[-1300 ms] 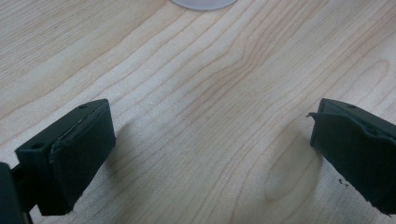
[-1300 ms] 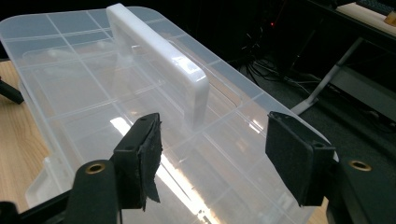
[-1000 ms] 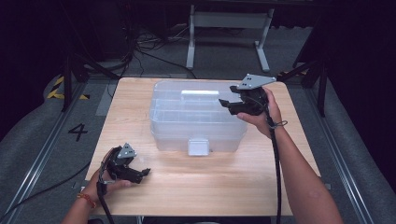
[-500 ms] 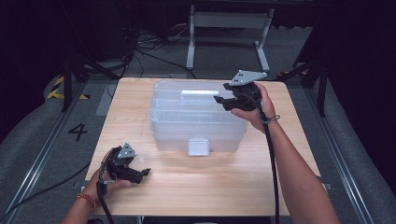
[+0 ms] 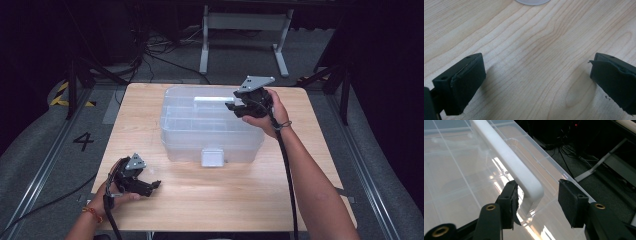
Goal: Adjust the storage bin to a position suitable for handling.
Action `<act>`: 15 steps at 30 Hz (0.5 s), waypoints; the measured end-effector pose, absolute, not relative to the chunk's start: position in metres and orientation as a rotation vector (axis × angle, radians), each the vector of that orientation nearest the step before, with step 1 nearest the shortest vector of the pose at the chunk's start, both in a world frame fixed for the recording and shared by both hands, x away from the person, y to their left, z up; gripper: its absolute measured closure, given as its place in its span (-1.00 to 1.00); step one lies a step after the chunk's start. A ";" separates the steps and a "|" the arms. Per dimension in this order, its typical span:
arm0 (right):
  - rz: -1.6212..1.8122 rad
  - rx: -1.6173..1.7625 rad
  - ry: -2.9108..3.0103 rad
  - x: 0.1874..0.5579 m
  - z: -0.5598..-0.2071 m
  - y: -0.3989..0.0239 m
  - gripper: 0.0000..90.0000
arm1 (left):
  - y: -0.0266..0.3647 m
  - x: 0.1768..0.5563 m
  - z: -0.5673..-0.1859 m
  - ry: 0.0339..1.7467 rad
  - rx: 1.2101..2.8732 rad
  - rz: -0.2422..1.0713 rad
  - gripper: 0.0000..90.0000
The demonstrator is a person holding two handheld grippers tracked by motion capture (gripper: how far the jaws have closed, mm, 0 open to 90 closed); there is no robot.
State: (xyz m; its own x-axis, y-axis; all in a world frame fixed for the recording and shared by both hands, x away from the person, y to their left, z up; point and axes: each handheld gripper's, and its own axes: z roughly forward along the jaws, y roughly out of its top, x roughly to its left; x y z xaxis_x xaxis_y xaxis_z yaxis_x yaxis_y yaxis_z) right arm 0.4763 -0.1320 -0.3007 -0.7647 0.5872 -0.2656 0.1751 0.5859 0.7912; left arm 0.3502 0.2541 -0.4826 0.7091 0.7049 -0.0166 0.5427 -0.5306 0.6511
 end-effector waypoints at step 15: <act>1.054 0.574 2.350 0.479 -0.302 -0.128 0.62 | 0.256 0.349 -0.483 0.929 2.266 0.336 -0.94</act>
State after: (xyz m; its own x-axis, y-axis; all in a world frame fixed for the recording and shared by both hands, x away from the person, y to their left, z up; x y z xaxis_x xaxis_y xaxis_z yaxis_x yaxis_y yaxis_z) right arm 0.4788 -0.1280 -0.3018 -0.7874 0.5561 -0.2658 0.1713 0.6116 0.7724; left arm 0.3495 0.2556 -0.4828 0.7151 0.6989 -0.0113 0.5305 -0.5321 0.6599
